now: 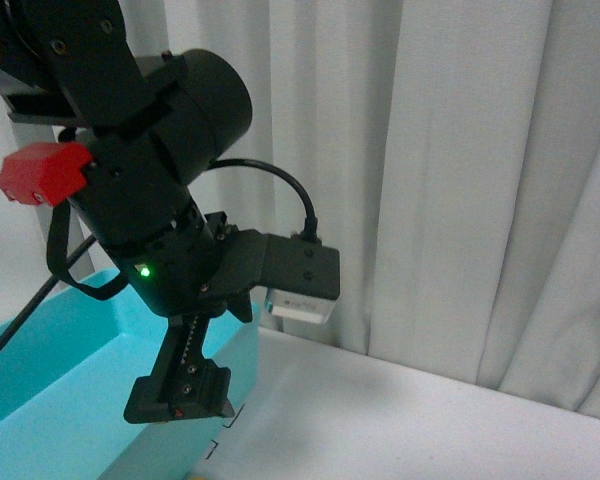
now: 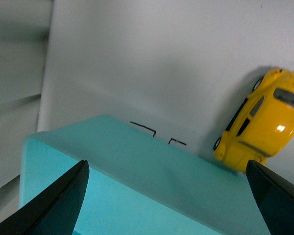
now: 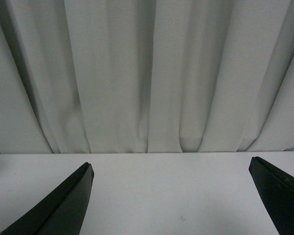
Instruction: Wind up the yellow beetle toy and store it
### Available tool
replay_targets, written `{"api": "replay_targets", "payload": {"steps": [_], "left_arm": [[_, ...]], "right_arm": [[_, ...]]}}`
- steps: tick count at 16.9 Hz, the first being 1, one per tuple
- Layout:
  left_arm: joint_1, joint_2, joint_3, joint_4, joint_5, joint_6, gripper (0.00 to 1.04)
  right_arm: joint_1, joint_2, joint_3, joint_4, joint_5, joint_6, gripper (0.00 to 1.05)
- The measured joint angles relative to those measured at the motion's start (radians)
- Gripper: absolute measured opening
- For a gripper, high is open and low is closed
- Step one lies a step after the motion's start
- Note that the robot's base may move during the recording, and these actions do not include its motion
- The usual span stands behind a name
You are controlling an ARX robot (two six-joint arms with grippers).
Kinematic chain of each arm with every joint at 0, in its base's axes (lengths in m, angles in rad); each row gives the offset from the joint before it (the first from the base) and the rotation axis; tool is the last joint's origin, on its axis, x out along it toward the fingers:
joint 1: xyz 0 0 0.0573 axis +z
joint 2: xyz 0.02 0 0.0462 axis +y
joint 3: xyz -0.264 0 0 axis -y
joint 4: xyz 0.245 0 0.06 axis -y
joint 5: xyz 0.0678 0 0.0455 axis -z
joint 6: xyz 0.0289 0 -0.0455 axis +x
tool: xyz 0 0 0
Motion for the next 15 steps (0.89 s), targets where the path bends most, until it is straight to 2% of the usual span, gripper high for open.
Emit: {"api": "replay_targets", "payload": {"steps": [5,10,15], "left_arm": [[-0.015,0.080,-0.056,-0.030,-0.082,0.155,0.98],[-0.055,0.132,-0.138,0.088,-0.071,0.279,0.98],[-0.086,0.165,-0.178,0.129,-0.049,0.285,0.98]], "right_arm": [[0.000,0.000,0.000,0.000,0.000,0.000,0.98],[0.000,0.000,0.000,0.000,0.000,0.000,0.98],[0.000,0.000,0.000,0.000,0.000,0.000,0.98]]}}
